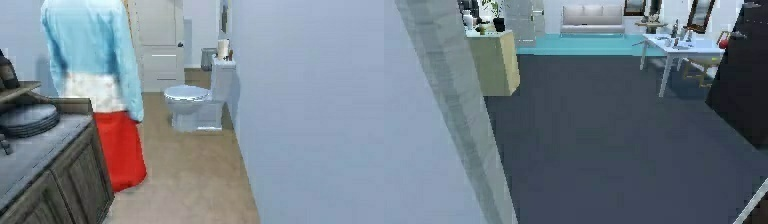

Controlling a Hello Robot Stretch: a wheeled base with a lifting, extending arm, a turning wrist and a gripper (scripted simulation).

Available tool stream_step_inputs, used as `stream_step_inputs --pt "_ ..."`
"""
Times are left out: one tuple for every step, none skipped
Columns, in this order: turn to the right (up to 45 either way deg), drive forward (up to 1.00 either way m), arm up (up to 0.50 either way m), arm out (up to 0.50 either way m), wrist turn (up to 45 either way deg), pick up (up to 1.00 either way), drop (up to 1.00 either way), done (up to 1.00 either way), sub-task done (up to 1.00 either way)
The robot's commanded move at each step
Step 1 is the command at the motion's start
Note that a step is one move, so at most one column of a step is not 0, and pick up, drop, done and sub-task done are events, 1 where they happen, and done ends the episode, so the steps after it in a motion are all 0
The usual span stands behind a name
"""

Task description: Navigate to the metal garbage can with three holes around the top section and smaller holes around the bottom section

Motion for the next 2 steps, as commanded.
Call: stream_step_inputs --pt "0.0 1.0 0.0 0.0 0.0 0.0 0.0 0.0 0.0" --pt "3.0 0.0 0.0 0.0 0.0 0.0 0.0 0.0 0.0"
